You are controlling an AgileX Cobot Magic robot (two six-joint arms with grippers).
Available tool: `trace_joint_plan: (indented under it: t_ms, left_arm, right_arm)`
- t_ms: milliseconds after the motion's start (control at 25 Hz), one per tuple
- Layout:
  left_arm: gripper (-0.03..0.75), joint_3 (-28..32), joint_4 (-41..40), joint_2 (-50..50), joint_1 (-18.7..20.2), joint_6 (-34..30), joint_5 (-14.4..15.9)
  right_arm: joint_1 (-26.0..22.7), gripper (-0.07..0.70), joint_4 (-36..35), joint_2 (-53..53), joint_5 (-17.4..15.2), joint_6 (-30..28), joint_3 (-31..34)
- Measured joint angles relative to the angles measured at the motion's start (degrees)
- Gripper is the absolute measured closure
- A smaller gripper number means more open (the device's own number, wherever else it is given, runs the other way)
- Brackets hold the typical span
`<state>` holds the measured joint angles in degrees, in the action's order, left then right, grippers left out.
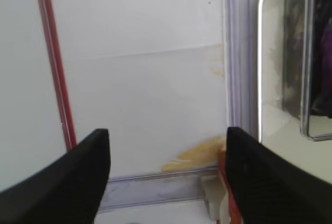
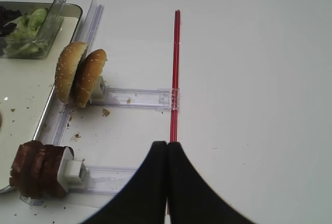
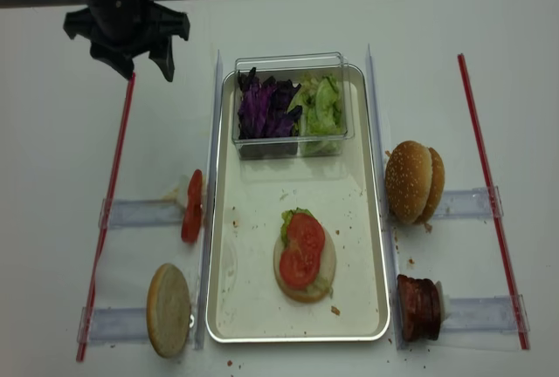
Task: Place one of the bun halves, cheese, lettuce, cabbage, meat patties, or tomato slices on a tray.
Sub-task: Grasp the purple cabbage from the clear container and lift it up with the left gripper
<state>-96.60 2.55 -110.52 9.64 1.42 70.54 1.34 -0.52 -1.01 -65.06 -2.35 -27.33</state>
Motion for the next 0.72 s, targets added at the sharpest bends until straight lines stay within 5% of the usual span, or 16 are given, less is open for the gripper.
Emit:
trace_joint_plan:
  t_ms: [720]
  left_arm:
    - [0.265, 0.00, 4.37, -0.24, 9.83, 2.99, -6.12]
  right_arm:
    - [0.00, 0.568, 0.00, 0.00, 0.00, 0.10, 0.00]
